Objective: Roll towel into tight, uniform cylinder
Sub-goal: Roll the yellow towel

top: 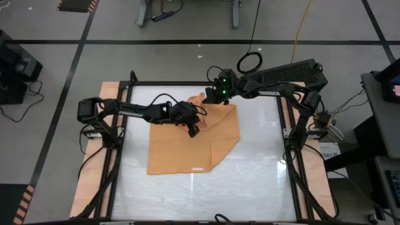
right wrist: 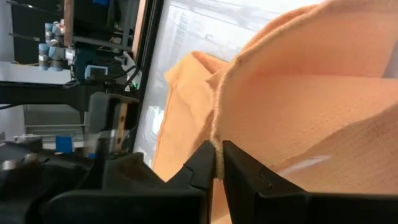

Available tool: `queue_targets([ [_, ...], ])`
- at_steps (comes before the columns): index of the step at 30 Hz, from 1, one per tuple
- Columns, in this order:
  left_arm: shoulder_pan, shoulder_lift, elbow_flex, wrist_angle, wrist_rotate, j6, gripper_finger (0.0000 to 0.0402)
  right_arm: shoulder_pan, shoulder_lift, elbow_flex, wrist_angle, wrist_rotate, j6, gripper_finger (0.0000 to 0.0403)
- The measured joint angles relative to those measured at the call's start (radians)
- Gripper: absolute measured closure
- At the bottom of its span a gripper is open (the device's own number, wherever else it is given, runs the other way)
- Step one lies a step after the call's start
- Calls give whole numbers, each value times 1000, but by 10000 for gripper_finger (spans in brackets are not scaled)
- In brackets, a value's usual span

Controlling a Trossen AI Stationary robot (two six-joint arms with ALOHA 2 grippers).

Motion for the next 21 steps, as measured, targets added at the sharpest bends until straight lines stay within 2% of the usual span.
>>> queue_targets([
  [4,-1,-2,0,36,76,-8,321,-2,0,0,-7,-2,-5,378],
  [7,0,-15,0,54,129,-76,284,-2,0,0,-7,-3,-13,378],
  [13,3,-109,1,37,140,-156,222,0,0,0,-13,-3,-19,378],
  [17,17,-195,2,-1,141,-194,202,0,0,0,-16,-3,-18,378],
  [21,43,-248,2,-28,206,-259,198,0,0,0,-18,-3,-17,378],
])
